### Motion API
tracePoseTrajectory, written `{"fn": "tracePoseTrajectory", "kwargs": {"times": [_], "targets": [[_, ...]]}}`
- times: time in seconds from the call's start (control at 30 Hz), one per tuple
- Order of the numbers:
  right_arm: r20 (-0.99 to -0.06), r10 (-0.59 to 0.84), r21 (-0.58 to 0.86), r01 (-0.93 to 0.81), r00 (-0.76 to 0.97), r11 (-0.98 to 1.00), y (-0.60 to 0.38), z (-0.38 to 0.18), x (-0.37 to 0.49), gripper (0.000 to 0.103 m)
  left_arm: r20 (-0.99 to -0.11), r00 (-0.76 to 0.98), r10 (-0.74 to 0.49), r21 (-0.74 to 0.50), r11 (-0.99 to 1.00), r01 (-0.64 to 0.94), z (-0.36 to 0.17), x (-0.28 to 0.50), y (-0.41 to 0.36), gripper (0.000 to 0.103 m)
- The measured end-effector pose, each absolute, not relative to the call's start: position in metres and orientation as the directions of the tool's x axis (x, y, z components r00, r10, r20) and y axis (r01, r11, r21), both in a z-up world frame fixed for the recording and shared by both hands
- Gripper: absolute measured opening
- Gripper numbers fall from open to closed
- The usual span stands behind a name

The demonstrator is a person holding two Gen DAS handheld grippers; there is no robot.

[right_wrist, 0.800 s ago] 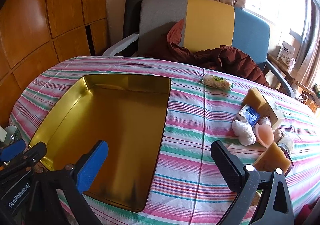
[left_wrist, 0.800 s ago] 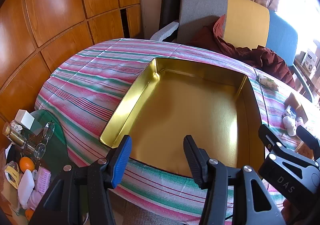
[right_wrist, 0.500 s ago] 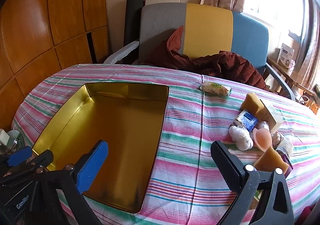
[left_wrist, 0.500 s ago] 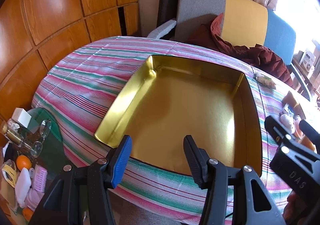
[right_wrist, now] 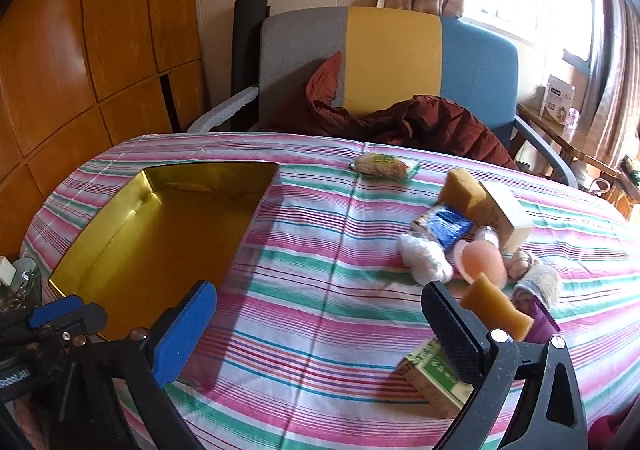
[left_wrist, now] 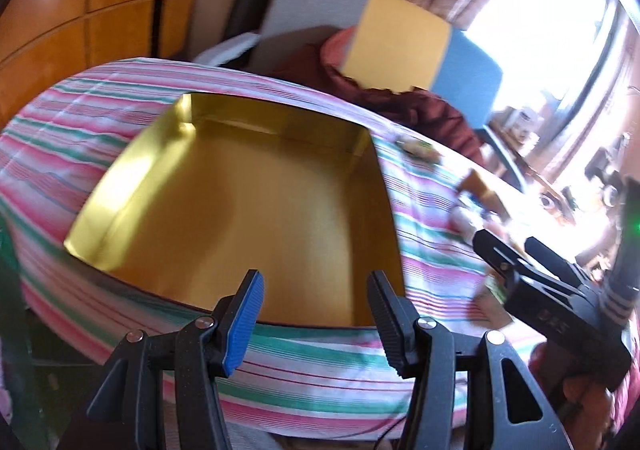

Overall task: Organize objects
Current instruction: 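Grasp the yellow sponge with the right tool while the left tool moves toward the green box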

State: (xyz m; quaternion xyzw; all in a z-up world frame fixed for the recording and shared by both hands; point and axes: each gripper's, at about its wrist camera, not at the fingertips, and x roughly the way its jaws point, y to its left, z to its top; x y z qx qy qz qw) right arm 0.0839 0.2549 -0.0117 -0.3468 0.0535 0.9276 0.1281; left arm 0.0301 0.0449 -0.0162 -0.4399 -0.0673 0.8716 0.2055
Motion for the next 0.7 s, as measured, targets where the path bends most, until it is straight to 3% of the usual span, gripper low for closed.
{"fn": "tracePoseTrajectory", "kwargs": {"times": [0.3,0.4,0.47,0.6,0.67,0.7], "targets": [[-0.681,0.309,-0.066,-0.364,-0.664,-0.929,0.346,-0.022,0.116,0.102,-0.725,-0.501,0.473,-0.254,-0.86,-0.443,-0.01,0.051,0.084,0.054],[-0.722,0.289,-0.069,-0.35,-0.628,-0.934,0.372,-0.029,0.117,0.093,-0.725,-0.469,0.504,-0.266,-0.833,-0.485,-0.01,0.056,0.096,0.054],[-0.751,0.235,-0.054,-0.297,-0.617,-0.953,0.382,-0.034,0.115,0.08,-0.723,-0.442,0.531,-0.286,-0.812,-0.508,-0.012,0.056,0.106,0.055],[-0.817,0.102,0.0,-0.178,-0.568,-0.984,0.386,-0.049,0.107,0.066,-0.728,-0.396,0.56,-0.314,-0.785,-0.533,-0.014,0.062,0.123,0.055],[-0.831,0.063,0.016,-0.137,-0.553,-0.99,0.387,-0.057,0.103,0.052,-0.736,-0.382,0.559,-0.308,-0.779,-0.546,-0.016,0.065,0.132,0.055],[-0.834,0.043,0.028,-0.12,-0.55,-0.992,0.388,-0.059,0.102,0.051,-0.739,-0.377,0.559,-0.305,-0.776,-0.552,-0.016,0.066,0.135,0.055]]}}
